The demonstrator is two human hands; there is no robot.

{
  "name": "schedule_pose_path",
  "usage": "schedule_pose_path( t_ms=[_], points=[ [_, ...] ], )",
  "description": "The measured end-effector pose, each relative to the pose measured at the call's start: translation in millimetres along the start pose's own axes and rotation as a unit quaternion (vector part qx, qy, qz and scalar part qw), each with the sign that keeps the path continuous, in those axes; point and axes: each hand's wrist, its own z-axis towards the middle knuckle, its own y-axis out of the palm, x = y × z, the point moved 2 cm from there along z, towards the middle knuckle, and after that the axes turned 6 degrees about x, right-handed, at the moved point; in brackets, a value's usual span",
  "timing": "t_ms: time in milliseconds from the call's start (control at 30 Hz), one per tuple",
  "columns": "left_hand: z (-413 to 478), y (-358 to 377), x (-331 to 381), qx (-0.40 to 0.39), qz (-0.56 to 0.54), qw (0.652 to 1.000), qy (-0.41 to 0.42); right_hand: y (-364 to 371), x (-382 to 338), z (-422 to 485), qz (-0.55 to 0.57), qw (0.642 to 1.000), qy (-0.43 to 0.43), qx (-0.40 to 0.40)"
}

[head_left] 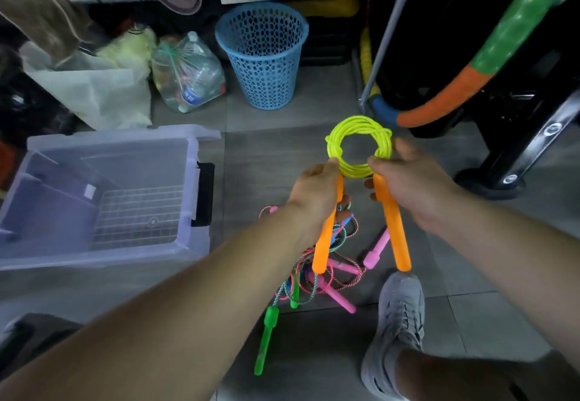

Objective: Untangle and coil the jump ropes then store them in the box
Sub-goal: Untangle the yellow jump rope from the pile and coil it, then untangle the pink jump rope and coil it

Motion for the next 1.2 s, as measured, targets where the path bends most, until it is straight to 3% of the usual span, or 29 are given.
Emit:
schedule_pose_path(
  t_ms=[233, 400, 567, 800, 1033, 1200],
  points=[
    [75.4, 61.3, -43.8, -0.007, 0.051, 0.999, -0.006, -10.4, 79.5, 79.1, -0.138, 0.989, 0.038, 0.041],
    [157.8, 103.6, -90.6, -0.006, 0.254, 0.966, 0.046, -3.3, 154.4, 149.2, -0.12, 0.986, 0.089, 0.076],
    [231.3, 136.3, -125.6, -0.015, 0.261, 0.965, 0.026, 16.4, 210.8, 214.0, -0.11, 0.983, 0.118, 0.092],
    [292.3, 158.8, -157.1, -0.039, 0.319, 0.946, 0.042, 28.9, 267.3, 258.6, -0.111, 0.986, 0.066, 0.105],
    [313.6, 160.3, -166.2, -0.014, 0.346, 0.935, 0.075, 35.0, 286.7, 262.8, -0.219, 0.97, 0.078, 0.077],
    [312.9, 150.5, -167.1, -0.01, 0.337, 0.939, 0.062, 30.8, 292.1, 248.4, -0.269, 0.959, 0.032, 0.081]
  ],
)
